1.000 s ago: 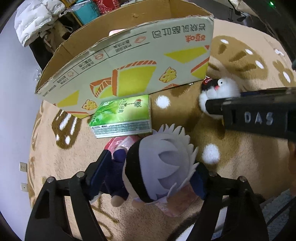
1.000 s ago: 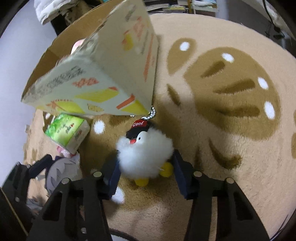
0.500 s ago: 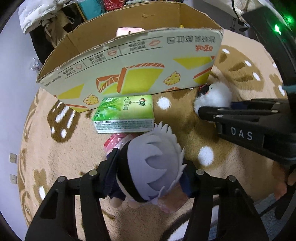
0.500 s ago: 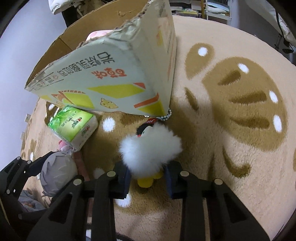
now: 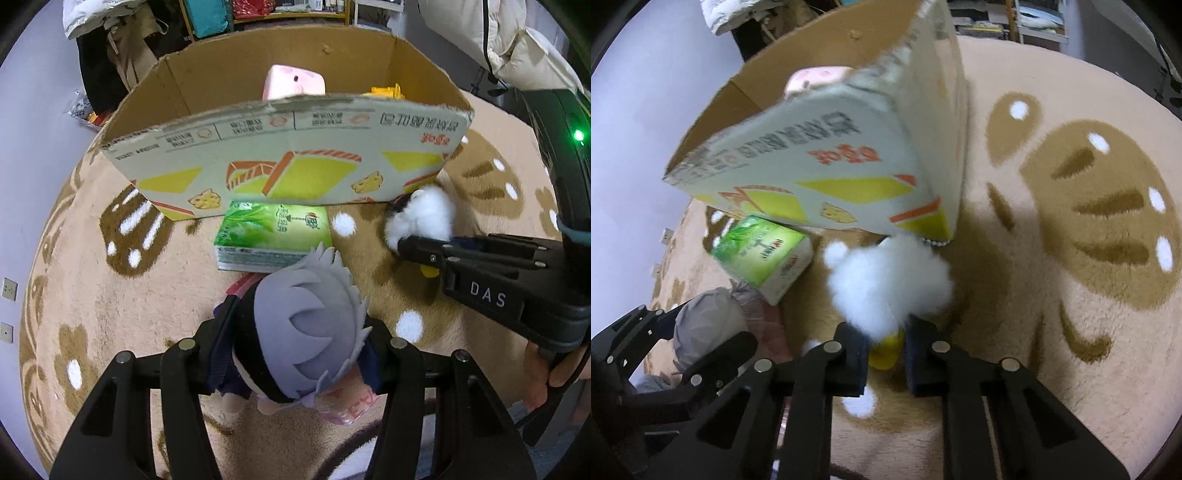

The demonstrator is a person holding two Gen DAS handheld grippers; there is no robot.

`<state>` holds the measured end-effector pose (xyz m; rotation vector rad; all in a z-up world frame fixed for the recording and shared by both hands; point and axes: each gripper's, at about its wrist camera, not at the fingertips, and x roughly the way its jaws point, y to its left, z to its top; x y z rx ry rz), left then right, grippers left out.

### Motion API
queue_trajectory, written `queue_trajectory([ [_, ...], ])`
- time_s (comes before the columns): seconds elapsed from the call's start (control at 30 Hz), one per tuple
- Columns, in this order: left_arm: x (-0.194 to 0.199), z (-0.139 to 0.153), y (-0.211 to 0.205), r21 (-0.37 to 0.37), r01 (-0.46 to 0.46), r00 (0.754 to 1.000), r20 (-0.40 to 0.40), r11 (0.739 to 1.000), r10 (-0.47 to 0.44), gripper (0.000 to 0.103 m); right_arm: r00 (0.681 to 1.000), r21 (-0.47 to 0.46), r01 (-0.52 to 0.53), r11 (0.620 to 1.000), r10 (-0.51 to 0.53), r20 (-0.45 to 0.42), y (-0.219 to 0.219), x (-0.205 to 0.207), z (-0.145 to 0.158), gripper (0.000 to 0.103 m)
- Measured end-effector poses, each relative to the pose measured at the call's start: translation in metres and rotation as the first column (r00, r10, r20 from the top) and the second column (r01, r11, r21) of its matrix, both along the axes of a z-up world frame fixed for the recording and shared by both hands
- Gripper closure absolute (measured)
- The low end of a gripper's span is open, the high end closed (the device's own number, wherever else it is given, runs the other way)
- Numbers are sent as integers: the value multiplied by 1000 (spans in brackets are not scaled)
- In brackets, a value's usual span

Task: Organize soft objects
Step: 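Grasp the white-haired doll with the left gripper while the right gripper grasps the penguin keychain, then lift the doll over the box with the left gripper while the right gripper carries the penguin there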

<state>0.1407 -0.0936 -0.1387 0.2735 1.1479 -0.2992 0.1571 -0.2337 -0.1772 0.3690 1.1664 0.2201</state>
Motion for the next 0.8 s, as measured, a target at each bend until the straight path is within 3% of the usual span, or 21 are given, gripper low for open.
queue_trajectory([
  [0.33, -10, 22, 7, -45, -38, 998, 40, 998, 40, 47, 998, 18, -6, 1000, 5, 67, -6, -17, 25, 89],
  [0.8, -14, 67, 41, -129, -120, 980, 146, 984, 139, 48, 972, 30, -34, 999, 26, 235, -5, -53, 76, 91],
])
